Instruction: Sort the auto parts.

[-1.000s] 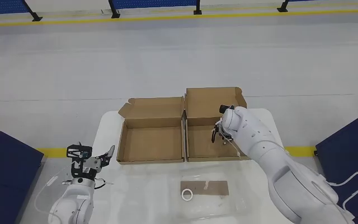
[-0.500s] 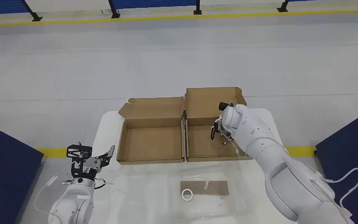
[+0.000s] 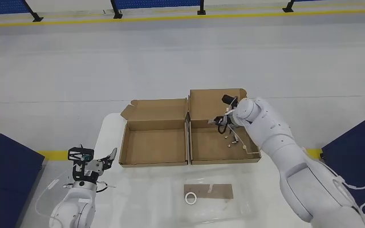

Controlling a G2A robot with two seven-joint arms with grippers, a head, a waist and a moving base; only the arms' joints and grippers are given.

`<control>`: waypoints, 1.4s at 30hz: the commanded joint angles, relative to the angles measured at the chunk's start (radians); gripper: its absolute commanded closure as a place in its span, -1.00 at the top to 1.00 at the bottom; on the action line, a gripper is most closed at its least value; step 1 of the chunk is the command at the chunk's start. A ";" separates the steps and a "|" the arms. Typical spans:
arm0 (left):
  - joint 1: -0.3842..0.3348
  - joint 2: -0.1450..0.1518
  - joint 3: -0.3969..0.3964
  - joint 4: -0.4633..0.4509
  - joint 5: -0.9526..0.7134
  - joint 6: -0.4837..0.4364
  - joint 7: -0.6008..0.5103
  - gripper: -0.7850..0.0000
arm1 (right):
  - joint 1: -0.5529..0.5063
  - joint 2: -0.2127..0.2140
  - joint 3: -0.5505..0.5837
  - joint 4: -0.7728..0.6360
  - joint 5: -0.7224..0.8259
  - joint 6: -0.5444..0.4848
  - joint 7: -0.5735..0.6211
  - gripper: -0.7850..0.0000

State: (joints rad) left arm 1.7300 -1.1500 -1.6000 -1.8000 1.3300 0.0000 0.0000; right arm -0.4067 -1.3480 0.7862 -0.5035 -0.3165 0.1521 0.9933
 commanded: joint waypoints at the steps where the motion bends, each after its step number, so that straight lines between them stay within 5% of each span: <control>1: 0.000 0.000 0.000 0.000 0.000 0.000 0.000 1.00 | -0.016 0.030 0.042 -0.045 0.012 -0.046 0.041 1.00; 6: 0.000 0.000 0.000 0.000 0.000 0.000 0.000 1.00 | -0.104 0.113 0.171 -0.219 0.048 -0.142 0.159 1.00; 12: 0.000 0.000 0.000 0.000 0.000 0.000 0.000 1.00 | -0.349 0.226 0.411 -0.593 0.103 -0.189 0.341 1.00; 20: 0.000 0.000 0.000 0.000 0.000 0.000 0.000 1.00 | -0.667 0.299 0.658 -0.951 0.236 -0.220 0.483 1.00; 31: 0.000 0.000 0.000 0.000 0.000 0.000 0.000 1.00 | -0.911 0.355 0.818 -1.123 0.474 -0.352 0.543 1.00; 42: 0.000 0.000 0.000 0.000 0.000 0.000 0.000 1.00 | -0.911 0.355 0.818 -1.123 0.474 -0.352 0.543 1.00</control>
State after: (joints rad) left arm 1.7300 -1.1500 -1.6000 -1.8000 1.3300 0.0000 0.0000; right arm -1.3174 -0.9928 1.6044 -1.6264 0.1576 -0.2000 1.5359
